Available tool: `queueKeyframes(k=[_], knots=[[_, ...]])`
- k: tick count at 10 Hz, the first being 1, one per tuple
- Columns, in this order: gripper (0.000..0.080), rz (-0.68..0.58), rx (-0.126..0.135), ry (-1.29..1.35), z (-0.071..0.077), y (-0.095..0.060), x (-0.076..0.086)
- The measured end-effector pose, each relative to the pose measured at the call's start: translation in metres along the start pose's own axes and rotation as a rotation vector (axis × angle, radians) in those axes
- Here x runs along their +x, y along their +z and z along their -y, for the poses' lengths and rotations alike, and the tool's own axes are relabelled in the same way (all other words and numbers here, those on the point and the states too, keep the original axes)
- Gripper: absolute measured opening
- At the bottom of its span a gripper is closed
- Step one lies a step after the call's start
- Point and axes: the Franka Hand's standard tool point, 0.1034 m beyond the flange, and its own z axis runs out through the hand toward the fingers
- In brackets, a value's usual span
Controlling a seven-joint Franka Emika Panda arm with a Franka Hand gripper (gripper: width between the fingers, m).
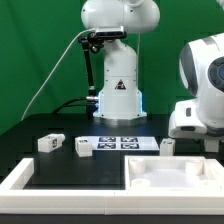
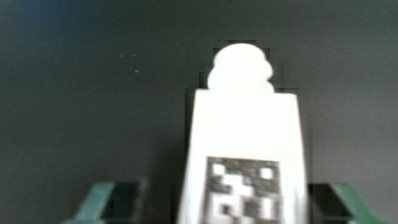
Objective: Assemble one leg
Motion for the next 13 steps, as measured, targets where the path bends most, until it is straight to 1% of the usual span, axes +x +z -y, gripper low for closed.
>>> queueKeyframes(k=[1, 8, 9, 10, 11, 12, 13], knots=[[0.0288, 0.0, 0.005, -0.008, -0.002, -0.001, 0.001], [0.0289, -0.001, 0.008, -0.006, -0.004, -0.003, 0.002], [0.0289, 0.014, 0.012, -0.038, -0.012, -0.018, -0.004], [0.0289, 0.043, -0.001, -0.06, -0.02, -0.042, -0.015], [0.029, 0.05, -0.011, -0.081, -0.023, -0.07, -0.02], [0.029, 0.039, 0.0, -0.082, -0.022, -0.087, -0.017], [0.029, 0.013, 0.007, -0.084, -0.02, -0.094, -0.015]])
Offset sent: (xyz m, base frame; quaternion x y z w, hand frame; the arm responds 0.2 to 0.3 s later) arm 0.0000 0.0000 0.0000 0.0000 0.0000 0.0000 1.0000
